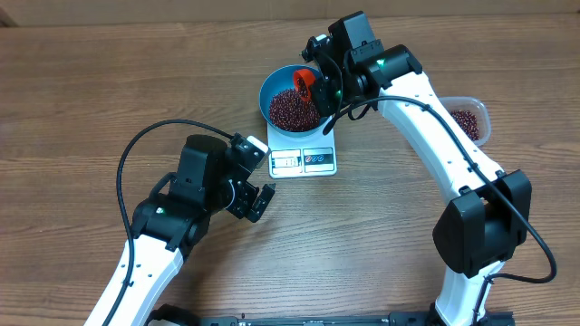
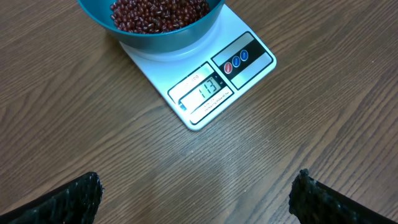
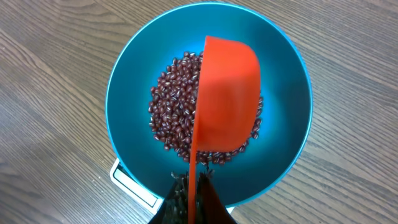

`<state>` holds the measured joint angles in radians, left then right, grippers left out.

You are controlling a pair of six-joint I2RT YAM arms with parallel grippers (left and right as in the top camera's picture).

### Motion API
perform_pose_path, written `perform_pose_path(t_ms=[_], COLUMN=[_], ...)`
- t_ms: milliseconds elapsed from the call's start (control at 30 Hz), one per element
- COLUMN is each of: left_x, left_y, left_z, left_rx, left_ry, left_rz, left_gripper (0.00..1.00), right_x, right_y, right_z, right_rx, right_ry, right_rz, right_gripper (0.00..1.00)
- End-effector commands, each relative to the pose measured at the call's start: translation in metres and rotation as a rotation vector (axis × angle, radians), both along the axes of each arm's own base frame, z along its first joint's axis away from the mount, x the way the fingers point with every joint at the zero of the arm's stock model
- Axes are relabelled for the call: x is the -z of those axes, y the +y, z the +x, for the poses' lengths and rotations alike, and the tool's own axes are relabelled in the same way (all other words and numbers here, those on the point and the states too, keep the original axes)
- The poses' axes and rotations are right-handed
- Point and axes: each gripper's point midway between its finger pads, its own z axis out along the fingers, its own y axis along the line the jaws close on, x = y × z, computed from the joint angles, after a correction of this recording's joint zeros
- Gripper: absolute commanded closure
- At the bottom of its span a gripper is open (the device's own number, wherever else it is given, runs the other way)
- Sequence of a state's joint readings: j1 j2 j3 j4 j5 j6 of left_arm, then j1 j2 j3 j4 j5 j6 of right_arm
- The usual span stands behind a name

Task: Scoop item into bowl and weigh 150g on scale
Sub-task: 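Tilt the scoop slowly over the bowl, trickling beans in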

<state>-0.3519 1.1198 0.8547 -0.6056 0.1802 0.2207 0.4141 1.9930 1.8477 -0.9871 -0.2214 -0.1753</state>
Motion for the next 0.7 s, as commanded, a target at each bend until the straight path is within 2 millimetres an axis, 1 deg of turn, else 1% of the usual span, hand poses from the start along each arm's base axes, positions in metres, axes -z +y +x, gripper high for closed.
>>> perform_pose_path(t_ms=[0,333,600,667], left_x=[0.0045,0.0045,0.0046,0.0045], left_y=[-0.0018,-0.0018,-0.0019,-0.0019], left_z=[-0.0023,-0.0023,-0.0024,-0.0024], left_rx=[0.027,0.027,0.027,0.027], left_ry=[0.006,0.006,0.007,0.006], left_rz=[0.008,0.008,0.008,0.008], left_gripper=[0.00,0.01,0.01,0.00], right_x=[-0.0137,-0.0141,-0.0146,-0.0147], right_y=[0.0073,0.0090,0.0071,0.0074], right_z=[0.0026,0.0012,0.0049,0.0048], right_rx=[-0.023,-0.030,-0.024,-0.045], right_ry=[-0.025,-0.020,-0.038,-0.048], right_rz=[0.034,0.043,0.030,0.023], right_gripper=[0.96,0.96,0.96,0.96])
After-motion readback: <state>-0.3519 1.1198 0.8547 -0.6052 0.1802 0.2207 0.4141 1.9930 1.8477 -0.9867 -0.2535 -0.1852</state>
